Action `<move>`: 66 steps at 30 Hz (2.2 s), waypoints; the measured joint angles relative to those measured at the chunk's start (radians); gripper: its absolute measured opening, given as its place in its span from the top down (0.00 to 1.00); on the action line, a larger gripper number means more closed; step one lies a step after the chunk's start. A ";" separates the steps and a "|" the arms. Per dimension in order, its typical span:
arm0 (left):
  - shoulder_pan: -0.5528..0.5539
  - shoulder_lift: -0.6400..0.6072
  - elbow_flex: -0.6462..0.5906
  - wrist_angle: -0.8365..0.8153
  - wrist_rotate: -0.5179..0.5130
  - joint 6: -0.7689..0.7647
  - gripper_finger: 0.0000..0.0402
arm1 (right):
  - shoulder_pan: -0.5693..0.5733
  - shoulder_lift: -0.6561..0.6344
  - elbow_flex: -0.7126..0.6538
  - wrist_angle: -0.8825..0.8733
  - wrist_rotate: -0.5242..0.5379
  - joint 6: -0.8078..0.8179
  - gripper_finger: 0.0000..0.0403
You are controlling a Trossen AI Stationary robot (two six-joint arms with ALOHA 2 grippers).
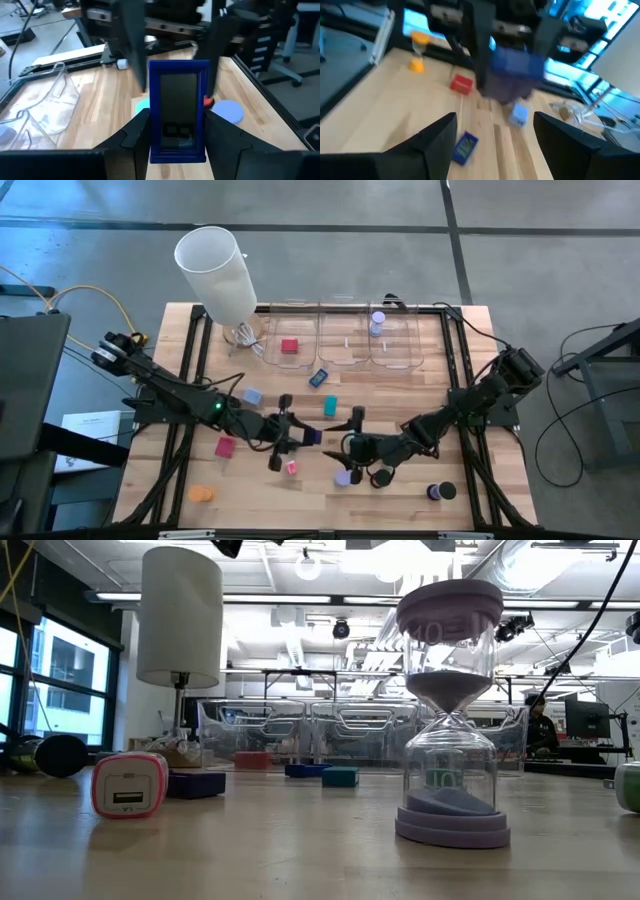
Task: Pick & Place Office items
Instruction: Put the top purple digital clock into the middle transparent bin
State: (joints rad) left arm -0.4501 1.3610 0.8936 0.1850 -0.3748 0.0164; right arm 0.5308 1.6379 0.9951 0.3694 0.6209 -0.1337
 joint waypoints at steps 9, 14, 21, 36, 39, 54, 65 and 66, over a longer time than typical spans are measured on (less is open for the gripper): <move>0.020 0.062 0.001 0.082 0.002 0.017 0.66 | -0.020 -0.001 0.001 0.079 0.003 -0.022 0.37; 0.028 0.063 0.001 0.104 0.001 0.014 0.66 | -0.024 0.000 0.000 0.099 -0.008 -0.026 0.37; 0.032 0.063 0.001 0.111 0.002 0.013 0.66 | -0.039 0.006 0.000 0.096 -0.063 -0.027 0.37; 0.031 0.063 0.001 0.109 0.002 0.030 0.66 | -0.061 0.006 0.000 0.092 -0.078 -0.023 0.64; 0.031 0.063 0.001 0.109 0.006 0.028 0.66 | -0.061 0.006 0.000 0.092 -0.083 -0.020 0.64; 0.033 0.063 0.001 0.097 0.003 -0.051 0.17 | -0.059 0.006 0.001 0.041 -0.093 0.017 0.64; 0.031 -0.014 0.002 -0.188 -0.003 -0.153 0.16 | -0.004 -0.019 -0.002 -0.107 0.058 0.091 0.64; 0.031 -0.028 0.003 -0.215 -0.003 -0.153 0.16 | -0.001 -0.029 -0.001 -0.137 0.078 0.112 0.64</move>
State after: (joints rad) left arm -0.4191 1.3328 0.8963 -0.0305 -0.3783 -0.1371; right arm 0.5296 1.6085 0.9939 0.2328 0.6984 -0.0215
